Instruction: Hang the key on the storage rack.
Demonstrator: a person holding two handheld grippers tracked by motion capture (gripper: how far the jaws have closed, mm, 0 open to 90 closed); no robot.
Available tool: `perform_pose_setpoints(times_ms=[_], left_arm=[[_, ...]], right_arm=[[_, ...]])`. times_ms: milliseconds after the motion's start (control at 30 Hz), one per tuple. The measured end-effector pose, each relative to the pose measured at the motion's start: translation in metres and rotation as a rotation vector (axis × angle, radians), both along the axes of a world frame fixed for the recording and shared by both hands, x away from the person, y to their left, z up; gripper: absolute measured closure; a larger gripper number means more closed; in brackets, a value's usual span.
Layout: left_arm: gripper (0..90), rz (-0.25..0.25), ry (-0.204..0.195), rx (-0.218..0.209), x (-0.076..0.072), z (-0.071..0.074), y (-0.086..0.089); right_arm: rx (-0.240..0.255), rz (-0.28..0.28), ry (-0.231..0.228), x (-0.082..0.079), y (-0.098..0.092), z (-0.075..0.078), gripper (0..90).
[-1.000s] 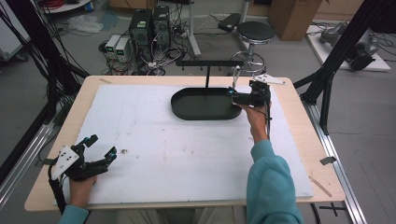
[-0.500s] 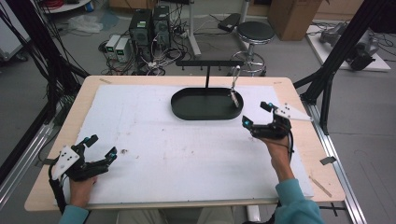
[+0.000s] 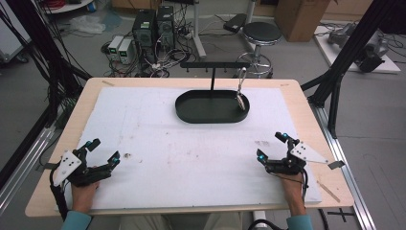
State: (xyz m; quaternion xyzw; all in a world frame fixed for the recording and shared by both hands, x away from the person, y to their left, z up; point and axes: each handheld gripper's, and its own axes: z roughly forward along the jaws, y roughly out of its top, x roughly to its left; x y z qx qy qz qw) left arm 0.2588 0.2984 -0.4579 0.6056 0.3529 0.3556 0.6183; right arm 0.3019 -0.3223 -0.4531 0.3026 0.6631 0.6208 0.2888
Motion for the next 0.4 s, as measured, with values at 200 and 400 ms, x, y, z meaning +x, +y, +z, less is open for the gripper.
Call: perform_pose_setpoints(times_ms=[200,400], left_arm=[[12.9,0.001,-0.002,0.000,-0.0001,-0.0001,-0.0002],[12.9,-0.001,-0.005,0.004,-0.0005,0.0000,0.0001]], right_arm=[[0.031,-0.005,-0.026,-0.0051,-0.0017,-0.0036,0.7],[0.028,-0.008,-0.033,-0.0057,-0.0015,-0.0042,0.7]])
